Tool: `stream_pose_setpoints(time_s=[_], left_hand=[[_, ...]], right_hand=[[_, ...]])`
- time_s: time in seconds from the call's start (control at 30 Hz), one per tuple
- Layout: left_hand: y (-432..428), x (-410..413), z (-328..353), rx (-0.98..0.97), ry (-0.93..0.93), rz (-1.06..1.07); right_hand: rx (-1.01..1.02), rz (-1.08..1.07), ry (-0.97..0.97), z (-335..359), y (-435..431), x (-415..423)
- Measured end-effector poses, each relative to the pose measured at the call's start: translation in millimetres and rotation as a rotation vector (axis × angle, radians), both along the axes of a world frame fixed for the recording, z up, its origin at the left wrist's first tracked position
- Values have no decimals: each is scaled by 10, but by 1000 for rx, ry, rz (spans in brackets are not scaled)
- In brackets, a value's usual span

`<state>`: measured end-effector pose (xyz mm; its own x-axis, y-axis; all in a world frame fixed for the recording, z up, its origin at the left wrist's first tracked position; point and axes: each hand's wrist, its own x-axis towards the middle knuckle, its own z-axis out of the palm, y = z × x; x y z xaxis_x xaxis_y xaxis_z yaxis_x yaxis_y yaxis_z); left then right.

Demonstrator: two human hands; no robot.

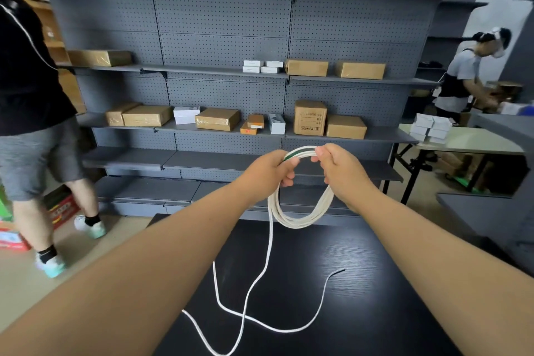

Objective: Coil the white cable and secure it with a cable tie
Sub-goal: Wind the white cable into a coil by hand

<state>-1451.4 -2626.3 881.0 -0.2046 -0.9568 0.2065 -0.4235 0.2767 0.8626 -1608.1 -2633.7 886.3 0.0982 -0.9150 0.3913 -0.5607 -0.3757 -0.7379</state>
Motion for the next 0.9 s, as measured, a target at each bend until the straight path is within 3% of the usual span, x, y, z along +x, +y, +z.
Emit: stream_pose_setpoints(time_s=[0.23,0.4,0.67,0.8,0.9], left_hand=[[20,44,-124,105,334,-18],[23,47,-92,123,416,-28],[21,12,-39,-6,369,110],[16,89,-19,-62,236,148],[14,148,43,-79,128,131]], right_hand=[[-48,-192,-439,-33,-33,6],[-24,-278,-699,-58,-44,44],[189,-160,-971,-191,31,108],[370,-26,-1000,-171,74,3],[441,54,-881,-123,90,-77]])
